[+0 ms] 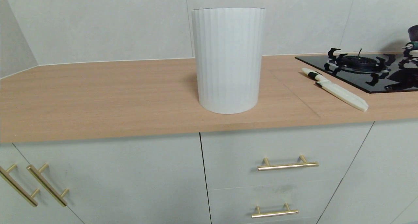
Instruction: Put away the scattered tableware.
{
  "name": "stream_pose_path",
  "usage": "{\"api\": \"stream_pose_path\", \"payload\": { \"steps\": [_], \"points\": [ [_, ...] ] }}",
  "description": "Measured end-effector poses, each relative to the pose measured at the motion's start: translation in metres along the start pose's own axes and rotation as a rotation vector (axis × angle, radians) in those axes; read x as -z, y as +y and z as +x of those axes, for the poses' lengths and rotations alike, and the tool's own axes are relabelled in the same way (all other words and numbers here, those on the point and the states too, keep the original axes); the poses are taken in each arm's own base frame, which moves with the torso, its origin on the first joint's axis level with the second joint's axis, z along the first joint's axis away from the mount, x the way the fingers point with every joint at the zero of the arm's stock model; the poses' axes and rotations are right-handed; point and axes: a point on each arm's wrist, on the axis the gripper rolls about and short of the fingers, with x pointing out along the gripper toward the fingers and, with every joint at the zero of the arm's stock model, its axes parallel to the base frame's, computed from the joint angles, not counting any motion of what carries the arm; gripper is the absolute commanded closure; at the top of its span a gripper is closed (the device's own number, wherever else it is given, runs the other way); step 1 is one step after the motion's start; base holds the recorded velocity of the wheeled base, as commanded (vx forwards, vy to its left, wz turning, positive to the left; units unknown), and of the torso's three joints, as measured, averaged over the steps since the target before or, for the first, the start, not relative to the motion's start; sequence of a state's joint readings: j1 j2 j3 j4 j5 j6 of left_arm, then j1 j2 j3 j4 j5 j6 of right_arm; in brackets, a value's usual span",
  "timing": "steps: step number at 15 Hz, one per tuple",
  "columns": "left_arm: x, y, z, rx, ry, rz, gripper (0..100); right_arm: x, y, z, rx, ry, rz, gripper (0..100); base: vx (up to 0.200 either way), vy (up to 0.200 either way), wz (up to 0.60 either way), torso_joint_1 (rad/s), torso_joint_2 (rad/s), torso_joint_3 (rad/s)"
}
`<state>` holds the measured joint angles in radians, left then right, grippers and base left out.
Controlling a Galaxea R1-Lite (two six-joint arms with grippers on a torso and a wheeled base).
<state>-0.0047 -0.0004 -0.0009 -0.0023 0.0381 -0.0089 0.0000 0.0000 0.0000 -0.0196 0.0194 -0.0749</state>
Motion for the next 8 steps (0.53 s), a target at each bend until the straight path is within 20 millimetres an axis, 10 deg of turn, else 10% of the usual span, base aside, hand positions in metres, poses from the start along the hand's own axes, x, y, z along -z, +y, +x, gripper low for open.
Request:
{"api": "stream_pose_path", "payload": {
  "steps": [8],
  "points": [
    [0.0003,0.0000,0.0001,0.000,0.001,0.000,0,0.0002,0.0000,0.0000,0.000,0.001,0.000,0,0.000,0.000,0.00,0.175,-0.49,-0.290]
  ]
}}
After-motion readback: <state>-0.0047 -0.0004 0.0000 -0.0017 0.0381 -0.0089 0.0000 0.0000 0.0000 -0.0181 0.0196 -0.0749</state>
